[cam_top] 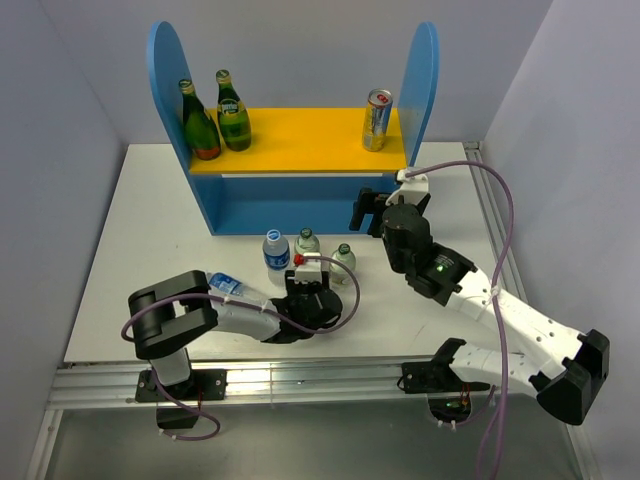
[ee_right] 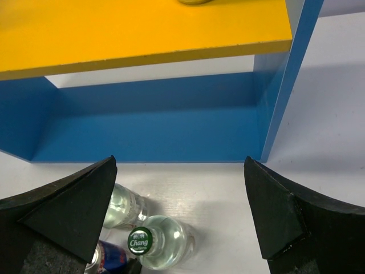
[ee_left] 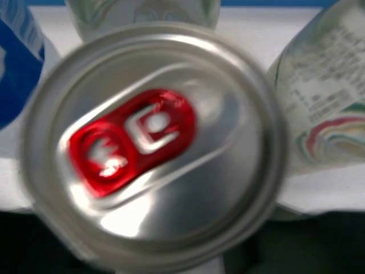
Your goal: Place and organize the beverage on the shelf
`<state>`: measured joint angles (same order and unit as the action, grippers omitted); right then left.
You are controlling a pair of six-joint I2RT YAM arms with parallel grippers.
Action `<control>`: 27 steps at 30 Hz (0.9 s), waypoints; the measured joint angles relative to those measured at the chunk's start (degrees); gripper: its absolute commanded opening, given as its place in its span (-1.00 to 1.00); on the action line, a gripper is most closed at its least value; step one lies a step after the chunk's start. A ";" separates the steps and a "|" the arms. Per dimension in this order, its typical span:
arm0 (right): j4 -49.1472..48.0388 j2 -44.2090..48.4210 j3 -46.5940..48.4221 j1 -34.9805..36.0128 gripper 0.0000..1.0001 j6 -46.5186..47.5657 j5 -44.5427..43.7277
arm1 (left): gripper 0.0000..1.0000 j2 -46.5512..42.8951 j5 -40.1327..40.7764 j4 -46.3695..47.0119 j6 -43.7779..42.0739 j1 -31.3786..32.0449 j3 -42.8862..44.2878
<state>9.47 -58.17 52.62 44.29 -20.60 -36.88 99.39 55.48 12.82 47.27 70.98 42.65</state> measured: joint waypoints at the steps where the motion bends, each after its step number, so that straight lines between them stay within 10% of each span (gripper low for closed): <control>1: -0.04 0.11 -0.20 -0.02 0.98 -0.02 -0.02 | -0.36 0.07 -0.20 0.24 -0.04 0.00 -0.11; 6: 0.02 1.31 -1.11 0.00 0.97 -0.17 -0.17 | -0.99 0.15 0.28 -0.20 -0.48 0.24 -0.13; 19: 2.21 10.69 -3.52 0.04 0.95 -1.07 -0.72 | -0.99 -10.56 2.84 -35.69 10.43 14.38 10.95; 27: 2.82 14.84 -4.07 0.09 0.94 -1.46 -1.11 | -0.99 -23.12 0.07 -35.54 -11.93 10.78 32.30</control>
<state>12.29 -43.33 48.56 44.38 -22.06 -38.00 76.27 55.55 -22.72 35.33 81.76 74.96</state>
